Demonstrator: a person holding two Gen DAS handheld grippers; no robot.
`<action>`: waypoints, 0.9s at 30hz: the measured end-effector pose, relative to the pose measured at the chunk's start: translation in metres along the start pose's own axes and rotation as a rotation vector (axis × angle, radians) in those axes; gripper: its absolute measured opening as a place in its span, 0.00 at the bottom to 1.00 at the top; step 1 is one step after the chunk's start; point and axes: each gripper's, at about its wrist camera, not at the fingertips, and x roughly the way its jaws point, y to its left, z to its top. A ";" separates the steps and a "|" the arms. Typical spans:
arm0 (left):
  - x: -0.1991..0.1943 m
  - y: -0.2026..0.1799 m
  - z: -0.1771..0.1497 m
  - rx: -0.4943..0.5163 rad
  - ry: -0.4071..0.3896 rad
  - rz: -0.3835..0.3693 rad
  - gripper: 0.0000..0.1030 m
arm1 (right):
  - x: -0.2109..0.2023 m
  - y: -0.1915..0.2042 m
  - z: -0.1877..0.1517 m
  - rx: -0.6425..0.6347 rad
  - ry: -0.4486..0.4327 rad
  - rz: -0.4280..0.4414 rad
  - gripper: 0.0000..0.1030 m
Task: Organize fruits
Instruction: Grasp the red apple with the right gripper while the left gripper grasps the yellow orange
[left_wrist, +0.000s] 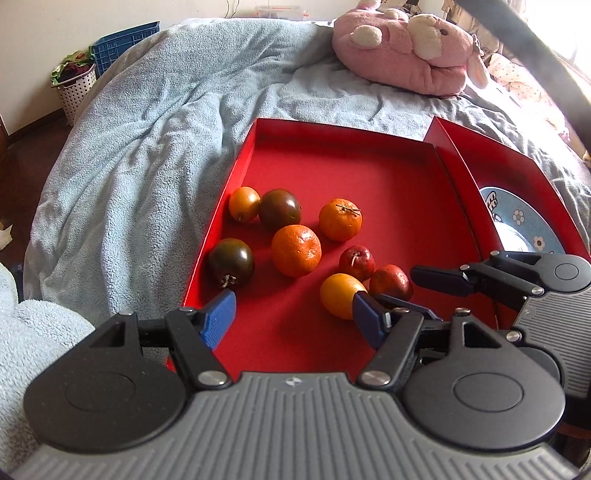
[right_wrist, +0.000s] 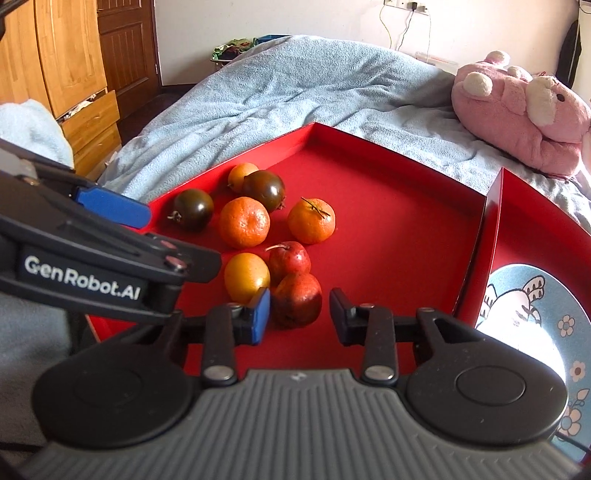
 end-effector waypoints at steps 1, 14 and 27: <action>0.001 0.000 0.000 -0.002 0.001 -0.003 0.73 | 0.001 0.000 0.000 -0.001 0.006 0.001 0.37; 0.013 -0.008 0.002 0.023 0.035 -0.064 0.73 | 0.011 -0.004 -0.004 0.030 0.033 0.017 0.34; 0.043 -0.020 0.007 0.037 0.090 -0.072 0.65 | -0.002 -0.001 -0.013 -0.019 0.032 -0.026 0.34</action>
